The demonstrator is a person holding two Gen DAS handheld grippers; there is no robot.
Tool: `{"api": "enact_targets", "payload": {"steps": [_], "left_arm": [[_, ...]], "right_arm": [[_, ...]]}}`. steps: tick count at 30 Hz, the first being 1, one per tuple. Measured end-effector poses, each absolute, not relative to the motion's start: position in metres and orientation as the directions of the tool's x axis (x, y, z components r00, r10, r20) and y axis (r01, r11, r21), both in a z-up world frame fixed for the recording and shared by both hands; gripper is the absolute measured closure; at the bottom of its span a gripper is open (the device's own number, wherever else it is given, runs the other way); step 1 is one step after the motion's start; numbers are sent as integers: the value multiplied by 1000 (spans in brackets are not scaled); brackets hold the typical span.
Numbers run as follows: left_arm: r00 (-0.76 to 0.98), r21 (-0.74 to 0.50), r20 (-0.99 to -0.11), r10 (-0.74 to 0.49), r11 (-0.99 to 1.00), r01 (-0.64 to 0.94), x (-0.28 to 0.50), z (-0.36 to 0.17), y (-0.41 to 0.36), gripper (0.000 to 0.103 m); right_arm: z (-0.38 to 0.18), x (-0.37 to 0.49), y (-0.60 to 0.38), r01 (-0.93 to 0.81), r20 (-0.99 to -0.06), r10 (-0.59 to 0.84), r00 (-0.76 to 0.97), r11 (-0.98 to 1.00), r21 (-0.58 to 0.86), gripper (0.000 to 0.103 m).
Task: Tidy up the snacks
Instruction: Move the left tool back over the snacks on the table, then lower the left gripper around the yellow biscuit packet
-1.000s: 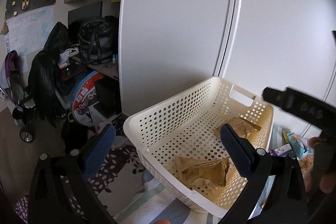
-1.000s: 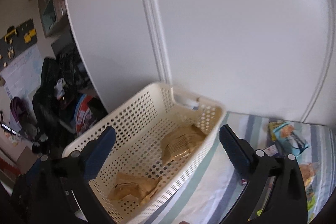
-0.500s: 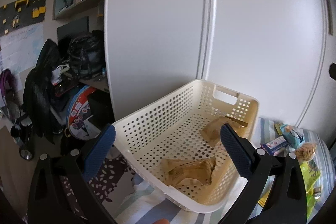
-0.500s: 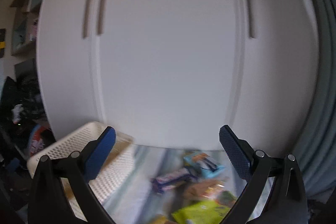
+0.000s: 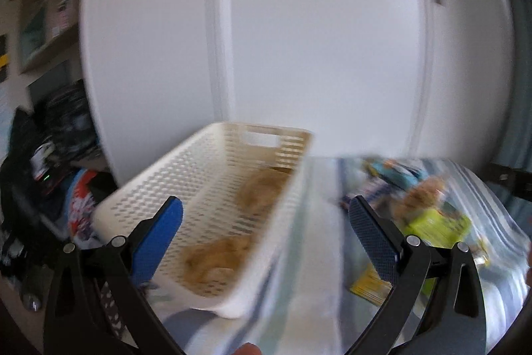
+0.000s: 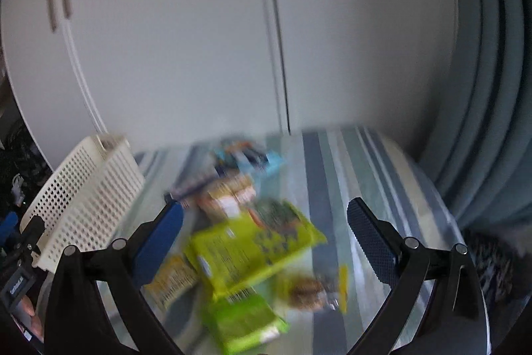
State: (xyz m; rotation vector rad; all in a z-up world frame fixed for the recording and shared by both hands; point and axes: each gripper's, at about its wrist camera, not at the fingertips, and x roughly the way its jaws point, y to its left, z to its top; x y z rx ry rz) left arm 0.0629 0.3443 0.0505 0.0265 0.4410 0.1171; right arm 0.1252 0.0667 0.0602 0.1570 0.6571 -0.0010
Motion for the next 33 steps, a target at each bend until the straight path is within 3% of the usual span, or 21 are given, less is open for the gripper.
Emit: {"api": "enact_targets", "payload": {"steps": [4,9,16,33], "left_arm": [[876,50,-482,3,998,24,70,41,324,2],[769,29,-624,-139,979,200,88,15,300,2],[598,77,-792,-118,954,290,114,-20,273,2],[391,26,-910,-138,922,386,160,-53,236,2]], "right_arm": [[42,124,53,74,-659,44,751,986,150,5],[30,127,52,49,-703,54,709,991,125,5],[10,132,42,68,-756,84,649,984,167,5],[-5,138,25,88,-791,148,593,965,246,5]]}}
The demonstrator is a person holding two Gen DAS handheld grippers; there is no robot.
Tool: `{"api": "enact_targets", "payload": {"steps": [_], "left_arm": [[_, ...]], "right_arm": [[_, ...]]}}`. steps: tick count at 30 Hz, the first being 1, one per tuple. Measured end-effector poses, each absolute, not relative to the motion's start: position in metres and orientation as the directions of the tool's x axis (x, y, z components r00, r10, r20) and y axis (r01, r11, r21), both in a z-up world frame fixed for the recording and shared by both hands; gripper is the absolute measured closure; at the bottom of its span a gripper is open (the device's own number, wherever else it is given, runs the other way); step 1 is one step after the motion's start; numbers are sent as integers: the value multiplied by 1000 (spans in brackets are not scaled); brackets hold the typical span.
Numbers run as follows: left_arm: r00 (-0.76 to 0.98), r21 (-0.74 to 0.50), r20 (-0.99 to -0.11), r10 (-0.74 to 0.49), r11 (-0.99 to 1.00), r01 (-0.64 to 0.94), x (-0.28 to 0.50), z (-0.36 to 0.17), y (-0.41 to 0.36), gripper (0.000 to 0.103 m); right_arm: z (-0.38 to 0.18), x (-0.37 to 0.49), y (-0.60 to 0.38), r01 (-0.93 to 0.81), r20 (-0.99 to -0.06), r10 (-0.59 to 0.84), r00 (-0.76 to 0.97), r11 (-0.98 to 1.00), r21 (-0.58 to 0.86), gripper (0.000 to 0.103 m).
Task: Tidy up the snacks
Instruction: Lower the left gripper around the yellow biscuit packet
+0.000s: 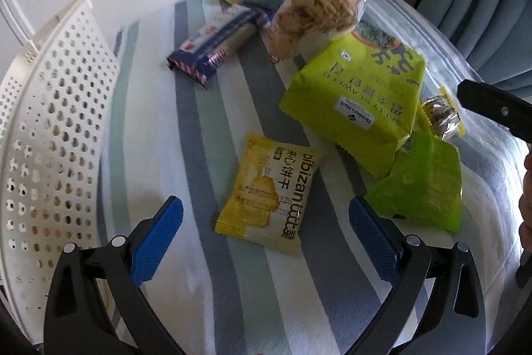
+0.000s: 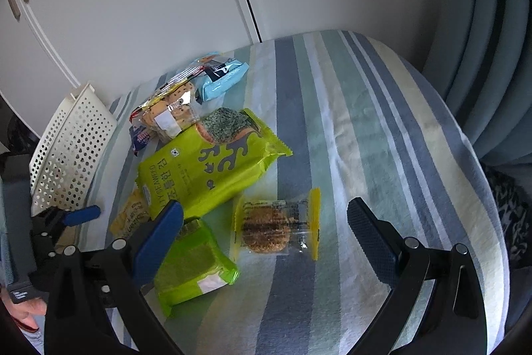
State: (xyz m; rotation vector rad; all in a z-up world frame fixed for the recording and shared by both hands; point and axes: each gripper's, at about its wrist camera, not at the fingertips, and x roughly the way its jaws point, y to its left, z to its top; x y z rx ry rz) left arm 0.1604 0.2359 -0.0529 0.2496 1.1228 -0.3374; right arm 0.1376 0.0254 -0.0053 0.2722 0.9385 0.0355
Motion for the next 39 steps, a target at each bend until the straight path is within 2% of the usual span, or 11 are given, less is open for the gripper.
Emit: {"api": "enact_targets", "payload": {"steps": [6,10,13,16,19,21,33,39], "left_arm": [[364,64,-926,-101,907,416,170,-70,225,2],[360,20,-924,-130,923,385,177,-69,234,2],[351,-27,-923,-155,938,345,184,-68,244,7],[367,1,-921,-132,940,340,185,-65,246,16],[390,22,-913,-117,942,335,186,-64,247,34],[402,22,-908,-119,944,329,188,-60,248,52],[497,30,-860,-119,959,282,141,-37,248,53],[579,-29,-801,-154,975,220,121,-16,263,53]], "right_arm": [[-4,137,23,85,-785,166,597,960,268,5],[-4,136,20,91,-779,169,603,956,278,5],[-4,136,18,96,-777,173,606,953,287,5],[-3,136,17,100,-775,172,608,952,289,5],[-3,136,14,100,-775,173,607,952,290,5],[-3,137,14,103,-779,171,604,952,289,5],[-13,141,11,119,-803,178,568,948,295,5],[-24,144,7,135,-824,191,533,943,305,5]]}}
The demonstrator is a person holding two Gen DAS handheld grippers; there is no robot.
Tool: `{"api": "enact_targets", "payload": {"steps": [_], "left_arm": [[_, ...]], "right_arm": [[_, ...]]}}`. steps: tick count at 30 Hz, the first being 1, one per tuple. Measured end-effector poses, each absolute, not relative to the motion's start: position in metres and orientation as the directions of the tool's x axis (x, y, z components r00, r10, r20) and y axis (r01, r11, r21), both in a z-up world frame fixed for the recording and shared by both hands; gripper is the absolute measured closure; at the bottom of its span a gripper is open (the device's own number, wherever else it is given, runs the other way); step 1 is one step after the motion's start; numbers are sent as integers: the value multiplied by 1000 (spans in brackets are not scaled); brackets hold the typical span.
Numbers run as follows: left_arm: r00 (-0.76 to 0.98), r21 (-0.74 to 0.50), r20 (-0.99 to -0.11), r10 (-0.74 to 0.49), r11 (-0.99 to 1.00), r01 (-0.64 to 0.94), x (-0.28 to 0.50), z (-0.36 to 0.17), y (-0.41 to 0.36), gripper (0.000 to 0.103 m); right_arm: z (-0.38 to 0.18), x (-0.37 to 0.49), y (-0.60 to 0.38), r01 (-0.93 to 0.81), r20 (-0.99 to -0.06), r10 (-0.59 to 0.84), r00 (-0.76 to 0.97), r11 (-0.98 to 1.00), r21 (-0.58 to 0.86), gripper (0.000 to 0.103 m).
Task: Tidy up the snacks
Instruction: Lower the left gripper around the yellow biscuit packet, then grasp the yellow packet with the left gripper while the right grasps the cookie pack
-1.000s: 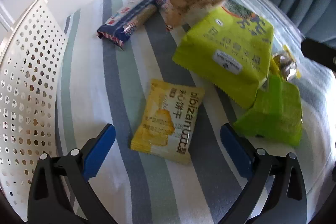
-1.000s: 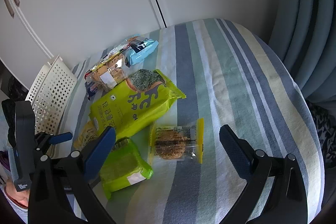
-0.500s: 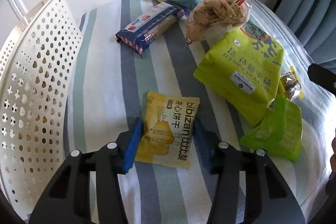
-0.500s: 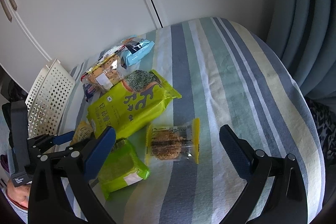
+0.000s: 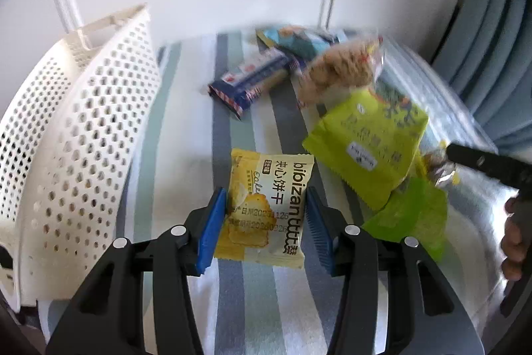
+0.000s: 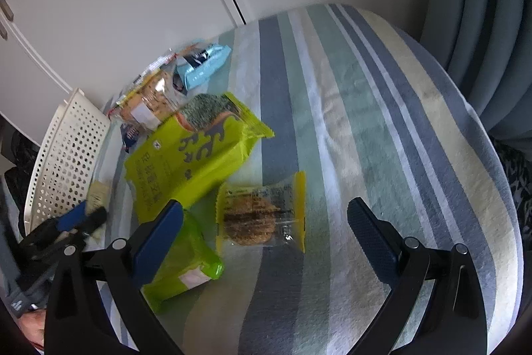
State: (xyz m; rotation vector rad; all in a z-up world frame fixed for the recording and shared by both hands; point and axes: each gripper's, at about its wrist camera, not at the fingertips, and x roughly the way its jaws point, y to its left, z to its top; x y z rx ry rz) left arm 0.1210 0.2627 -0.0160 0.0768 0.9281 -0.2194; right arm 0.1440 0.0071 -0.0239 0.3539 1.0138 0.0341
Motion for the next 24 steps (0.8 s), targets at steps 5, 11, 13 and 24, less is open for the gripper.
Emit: {"api": "enact_targets", "payload": {"steps": [5,11,13,24], "left_arm": [[629,-32,-763,-151,980,196,108,-6,275,53],[669,-46,-723,-175,978,205,97,9,291,53],[663,-63,-724,-189,976,209,98,10,297,53],[614,-84,-755,-231,962,259,115,-12,274,25]], "right_arm": [[-32,153,15,131,-855,181,486,952,276,5],[-44,174,24,111,-907,170,386,967,228,5],[-45,180,32,82,-924,134,357,981,174,5],[-52,193,52,20,-951,21,310,999,29,14]]}}
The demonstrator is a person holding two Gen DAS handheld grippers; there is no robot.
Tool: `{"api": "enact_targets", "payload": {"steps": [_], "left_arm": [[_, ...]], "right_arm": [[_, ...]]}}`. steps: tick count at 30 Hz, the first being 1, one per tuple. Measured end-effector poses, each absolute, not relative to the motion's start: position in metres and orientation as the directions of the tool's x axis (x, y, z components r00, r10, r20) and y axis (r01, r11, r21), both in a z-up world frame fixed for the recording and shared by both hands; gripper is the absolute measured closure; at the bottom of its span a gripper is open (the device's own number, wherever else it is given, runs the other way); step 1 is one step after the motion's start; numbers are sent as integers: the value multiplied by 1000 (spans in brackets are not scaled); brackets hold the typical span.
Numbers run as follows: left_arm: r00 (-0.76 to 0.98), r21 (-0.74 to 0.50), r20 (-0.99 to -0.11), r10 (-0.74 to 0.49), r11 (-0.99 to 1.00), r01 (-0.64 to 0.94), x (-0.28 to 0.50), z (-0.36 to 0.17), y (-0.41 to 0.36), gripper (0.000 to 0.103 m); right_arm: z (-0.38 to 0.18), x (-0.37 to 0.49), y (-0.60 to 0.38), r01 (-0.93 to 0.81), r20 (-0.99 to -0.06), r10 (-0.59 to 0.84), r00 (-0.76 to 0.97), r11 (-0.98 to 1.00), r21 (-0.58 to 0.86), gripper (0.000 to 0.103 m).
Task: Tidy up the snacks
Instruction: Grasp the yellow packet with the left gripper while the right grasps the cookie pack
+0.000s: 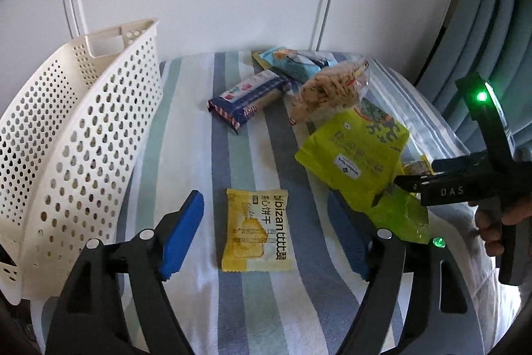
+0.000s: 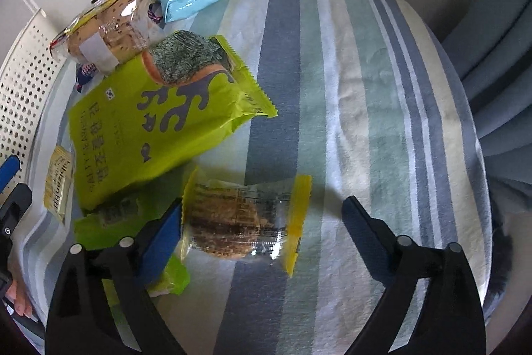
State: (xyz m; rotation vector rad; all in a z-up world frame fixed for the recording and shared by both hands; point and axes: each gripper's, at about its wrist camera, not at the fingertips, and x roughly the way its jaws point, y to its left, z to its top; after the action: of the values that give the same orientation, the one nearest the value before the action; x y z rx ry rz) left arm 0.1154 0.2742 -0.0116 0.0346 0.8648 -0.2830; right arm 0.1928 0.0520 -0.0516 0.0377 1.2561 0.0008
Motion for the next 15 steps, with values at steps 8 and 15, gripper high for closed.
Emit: {"api": "enact_targets", "payload": {"steps": [8,15], "left_arm": [[550,-138,-800,-241,965,223,131,-30,279,15],[486,-140,-844,-228,967,211,142,-45,275,15]], "right_arm": [[-47,184,60,-24,-941,8,339,1000,0,41],[-44,171,51,-27,-928,27,371,999,18,46]]}}
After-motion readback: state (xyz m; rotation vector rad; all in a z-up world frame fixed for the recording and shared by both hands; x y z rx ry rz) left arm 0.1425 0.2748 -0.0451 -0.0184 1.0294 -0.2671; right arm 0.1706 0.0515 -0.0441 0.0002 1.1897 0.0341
